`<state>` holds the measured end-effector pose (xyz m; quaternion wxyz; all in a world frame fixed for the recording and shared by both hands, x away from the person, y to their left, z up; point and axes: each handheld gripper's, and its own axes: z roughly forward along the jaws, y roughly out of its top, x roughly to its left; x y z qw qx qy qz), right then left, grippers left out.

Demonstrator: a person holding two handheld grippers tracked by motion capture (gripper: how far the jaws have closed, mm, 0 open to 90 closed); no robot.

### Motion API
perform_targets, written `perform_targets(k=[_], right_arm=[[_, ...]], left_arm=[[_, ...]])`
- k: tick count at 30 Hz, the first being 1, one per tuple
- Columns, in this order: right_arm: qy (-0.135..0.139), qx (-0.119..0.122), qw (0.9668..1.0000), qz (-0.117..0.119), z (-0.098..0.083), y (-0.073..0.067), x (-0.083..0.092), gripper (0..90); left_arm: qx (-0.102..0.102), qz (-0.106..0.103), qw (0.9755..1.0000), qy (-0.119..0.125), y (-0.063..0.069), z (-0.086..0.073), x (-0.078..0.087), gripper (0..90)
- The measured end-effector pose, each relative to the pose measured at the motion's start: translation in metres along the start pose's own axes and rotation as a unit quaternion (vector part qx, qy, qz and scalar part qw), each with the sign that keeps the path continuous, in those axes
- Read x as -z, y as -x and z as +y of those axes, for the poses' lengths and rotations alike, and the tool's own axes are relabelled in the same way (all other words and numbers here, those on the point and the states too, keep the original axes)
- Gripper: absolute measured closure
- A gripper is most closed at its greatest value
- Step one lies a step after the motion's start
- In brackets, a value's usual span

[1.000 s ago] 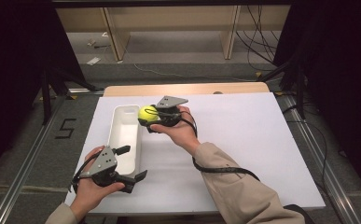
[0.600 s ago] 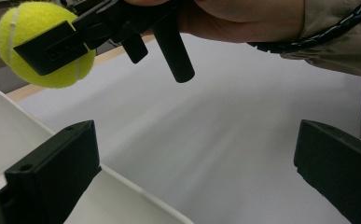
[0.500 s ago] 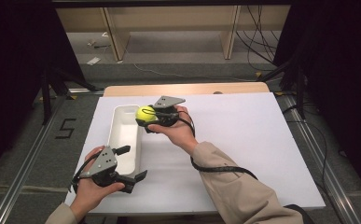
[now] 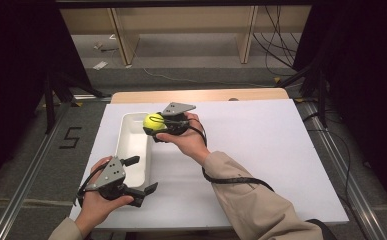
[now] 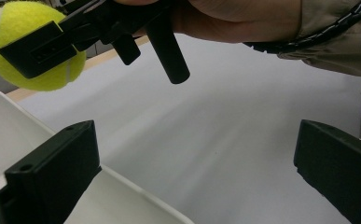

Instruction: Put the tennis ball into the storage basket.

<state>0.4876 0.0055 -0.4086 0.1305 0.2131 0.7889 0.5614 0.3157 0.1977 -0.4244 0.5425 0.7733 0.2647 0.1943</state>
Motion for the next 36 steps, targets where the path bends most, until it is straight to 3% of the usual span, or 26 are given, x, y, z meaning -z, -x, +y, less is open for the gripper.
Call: perform_targets(k=[36], right_arm=[[-0.001, 0.003, 0.9999, 0.011, 0.005, -0.007, -0.011, 27.3]], left_arm=[[0.000, 0.000, 1.0000, 0.000, 0.000, 0.000, 0.000, 0.0]])
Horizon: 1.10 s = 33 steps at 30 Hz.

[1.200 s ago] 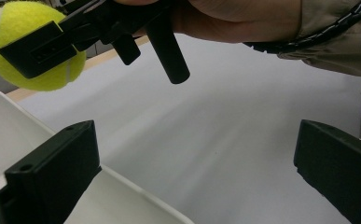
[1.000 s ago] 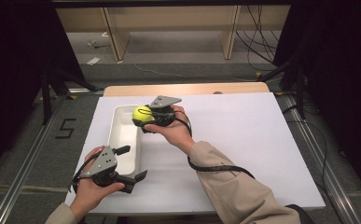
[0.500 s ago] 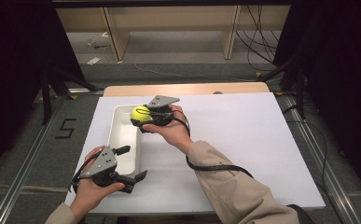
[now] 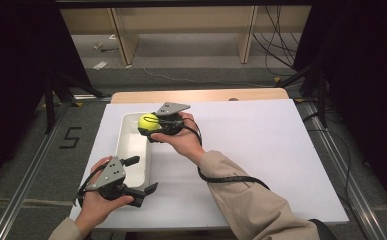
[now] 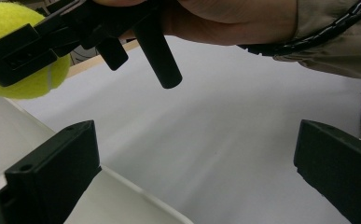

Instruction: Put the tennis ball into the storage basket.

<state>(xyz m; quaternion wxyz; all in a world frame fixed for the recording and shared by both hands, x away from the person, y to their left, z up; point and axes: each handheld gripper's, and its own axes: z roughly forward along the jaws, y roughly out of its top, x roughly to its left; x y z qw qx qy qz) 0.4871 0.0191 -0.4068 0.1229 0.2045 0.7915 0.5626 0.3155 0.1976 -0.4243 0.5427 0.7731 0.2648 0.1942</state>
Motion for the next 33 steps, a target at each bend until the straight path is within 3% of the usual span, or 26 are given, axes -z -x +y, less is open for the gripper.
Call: perform_targets(k=[33], right_arm=[[0.000, 0.004, 1.0000, 0.008, 0.005, -0.006, -0.011, 27.3]], left_arm=[[0.003, -0.001, 1.0000, 0.001, 0.001, 0.000, 0.000, 0.0]])
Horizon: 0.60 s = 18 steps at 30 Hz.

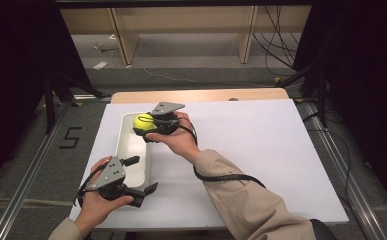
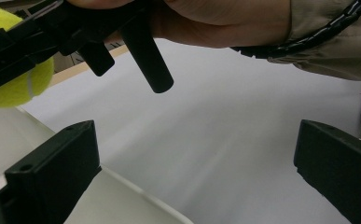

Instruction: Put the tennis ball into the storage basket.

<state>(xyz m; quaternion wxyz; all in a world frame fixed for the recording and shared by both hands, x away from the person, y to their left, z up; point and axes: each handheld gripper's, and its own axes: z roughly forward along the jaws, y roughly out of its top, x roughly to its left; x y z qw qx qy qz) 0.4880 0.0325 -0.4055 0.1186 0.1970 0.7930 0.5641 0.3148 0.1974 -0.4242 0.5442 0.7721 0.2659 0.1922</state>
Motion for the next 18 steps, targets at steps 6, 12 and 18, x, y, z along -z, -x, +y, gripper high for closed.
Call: perform_targets(k=[6, 12, 18], right_arm=[[-0.002, 0.002, 1.0000, 0.002, 0.0007, -0.0002, -0.0012, 27.3], [-0.002, 0.001, 1.0000, 0.003, 0.0015, -0.0008, -0.0030, 27.3], [-0.002, 0.001, 1.0000, 0.003, 0.0011, -0.0012, -0.0054, 27.3]], left_arm=[[0.000, 0.000, 1.0000, 0.000, -0.0001, 0.0000, 0.0001, 0.0], [-0.002, 0.001, 1.0000, 0.000, 0.0000, 0.0000, 0.0000, 0.0], [-0.005, 0.001, 1.0000, 0.000, -0.0003, 0.0002, 0.0002, 0.0]])
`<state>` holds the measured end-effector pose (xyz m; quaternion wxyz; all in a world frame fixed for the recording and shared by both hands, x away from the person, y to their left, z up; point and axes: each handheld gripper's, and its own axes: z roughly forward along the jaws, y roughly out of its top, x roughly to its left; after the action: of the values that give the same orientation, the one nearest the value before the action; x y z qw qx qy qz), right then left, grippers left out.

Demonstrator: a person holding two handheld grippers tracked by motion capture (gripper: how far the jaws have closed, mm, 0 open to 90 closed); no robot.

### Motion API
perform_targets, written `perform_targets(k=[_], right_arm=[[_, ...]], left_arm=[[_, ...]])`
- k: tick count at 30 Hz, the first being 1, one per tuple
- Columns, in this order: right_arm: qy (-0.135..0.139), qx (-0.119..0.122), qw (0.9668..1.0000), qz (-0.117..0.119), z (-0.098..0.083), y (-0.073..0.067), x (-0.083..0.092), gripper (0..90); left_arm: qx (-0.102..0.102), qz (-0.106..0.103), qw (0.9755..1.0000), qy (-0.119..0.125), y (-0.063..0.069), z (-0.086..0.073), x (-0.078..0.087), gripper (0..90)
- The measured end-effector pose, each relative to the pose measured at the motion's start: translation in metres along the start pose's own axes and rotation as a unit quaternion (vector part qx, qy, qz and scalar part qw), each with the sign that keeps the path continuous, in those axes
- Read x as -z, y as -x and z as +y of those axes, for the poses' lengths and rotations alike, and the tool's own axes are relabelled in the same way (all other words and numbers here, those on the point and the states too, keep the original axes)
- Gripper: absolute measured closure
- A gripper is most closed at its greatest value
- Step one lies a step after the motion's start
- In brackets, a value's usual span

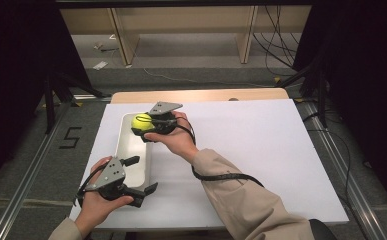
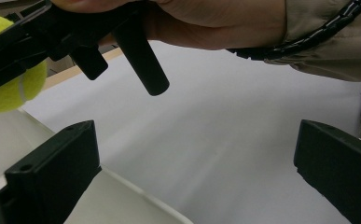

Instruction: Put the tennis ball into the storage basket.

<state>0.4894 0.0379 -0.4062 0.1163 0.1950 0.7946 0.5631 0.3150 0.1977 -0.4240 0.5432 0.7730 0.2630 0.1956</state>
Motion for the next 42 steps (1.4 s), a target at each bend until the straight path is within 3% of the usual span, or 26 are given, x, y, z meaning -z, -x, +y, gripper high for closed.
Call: perform_targets(k=[42], right_arm=[[-0.008, 0.003, 0.9999, 0.006, 0.003, -0.003, -0.015, 27.2]], left_arm=[[-0.002, -0.002, 1.0000, 0.000, 0.000, 0.000, 0.000, 0.0]])
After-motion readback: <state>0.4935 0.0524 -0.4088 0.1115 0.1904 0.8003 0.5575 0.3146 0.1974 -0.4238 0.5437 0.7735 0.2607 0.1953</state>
